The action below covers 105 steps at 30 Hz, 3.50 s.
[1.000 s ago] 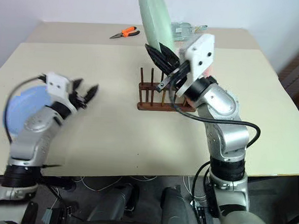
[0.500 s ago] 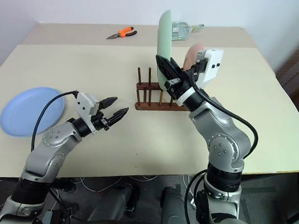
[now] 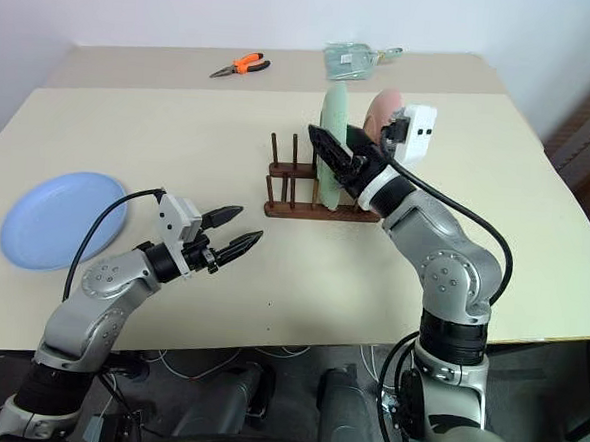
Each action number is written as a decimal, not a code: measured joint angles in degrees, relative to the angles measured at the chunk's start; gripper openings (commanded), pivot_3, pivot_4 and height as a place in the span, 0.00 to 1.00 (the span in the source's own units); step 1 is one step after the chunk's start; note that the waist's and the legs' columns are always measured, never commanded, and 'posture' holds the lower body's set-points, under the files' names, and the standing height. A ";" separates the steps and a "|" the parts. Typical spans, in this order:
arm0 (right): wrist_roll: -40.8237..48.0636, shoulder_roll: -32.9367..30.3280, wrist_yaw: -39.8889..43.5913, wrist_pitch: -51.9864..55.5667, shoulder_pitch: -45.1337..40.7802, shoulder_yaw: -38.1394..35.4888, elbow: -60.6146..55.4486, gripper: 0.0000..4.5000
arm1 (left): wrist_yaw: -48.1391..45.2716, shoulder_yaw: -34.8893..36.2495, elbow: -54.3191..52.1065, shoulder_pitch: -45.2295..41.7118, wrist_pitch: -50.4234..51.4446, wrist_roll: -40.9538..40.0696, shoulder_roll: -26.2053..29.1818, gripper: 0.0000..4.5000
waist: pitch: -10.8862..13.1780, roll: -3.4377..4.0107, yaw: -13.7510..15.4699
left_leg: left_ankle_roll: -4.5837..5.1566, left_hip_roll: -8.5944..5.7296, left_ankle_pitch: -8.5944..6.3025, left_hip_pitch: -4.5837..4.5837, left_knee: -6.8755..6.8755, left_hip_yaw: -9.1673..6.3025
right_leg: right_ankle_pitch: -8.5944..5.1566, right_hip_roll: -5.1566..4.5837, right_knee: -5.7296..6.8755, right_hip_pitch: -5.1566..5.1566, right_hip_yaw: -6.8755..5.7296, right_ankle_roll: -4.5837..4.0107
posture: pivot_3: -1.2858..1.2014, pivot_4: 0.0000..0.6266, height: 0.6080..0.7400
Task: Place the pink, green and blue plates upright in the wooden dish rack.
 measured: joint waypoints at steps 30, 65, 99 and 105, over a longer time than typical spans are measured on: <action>-40.94 -12.41 26.60 -37.89 -13.97 31.21 8.72 0.99 | 46.67 38.67 10.93 -10.28 17.59 7.14 -4.03 1.00 | 0.01 -0.16 -0.74 | -0.33 0.00 0.14 0.00 0.13 -0.02 | 0.02 0.08 0.02 0.01 -0.02 0.05 | 0.52 0.24 1.00; -49.26 -8.16 29.97 -44.32 -9.48 31.05 10.75 1.00 | 46.66 33.95 -2.29 -23.53 27.88 -13.47 -7.33 0.00 | -0.10 -0.47 0.00 | -0.62 -0.03 0.12 0.07 0.07 -0.04 | 0.02 0.22 -0.01 0.08 0.02 0.03 | 0.52 0.24 1.00; -60.93 2.70 17.14 -48.74 -16.43 28.41 23.97 0.00 | 37.91 31.83 0.17 -21.88 12.88 -5.53 2.84 0.90 | -0.06 -0.44 -1.18 | -0.77 0.06 0.27 0.07 -0.10 -0.13 | 0.06 0.50 0.11 -0.18 0.21 -0.05 | 0.52 0.24 1.00; -37.86 9.01 19.87 -32.32 -11.17 18.81 7.94 0.00 | 28.66 22.27 3.08 -5.90 3.54 4.02 4.12 0.90 | -0.07 -0.43 -0.56 | -0.78 0.02 0.16 0.09 -0.08 -0.24 | 0.06 0.46 0.01 -0.21 0.23 -0.07 | 0.52 0.24 1.00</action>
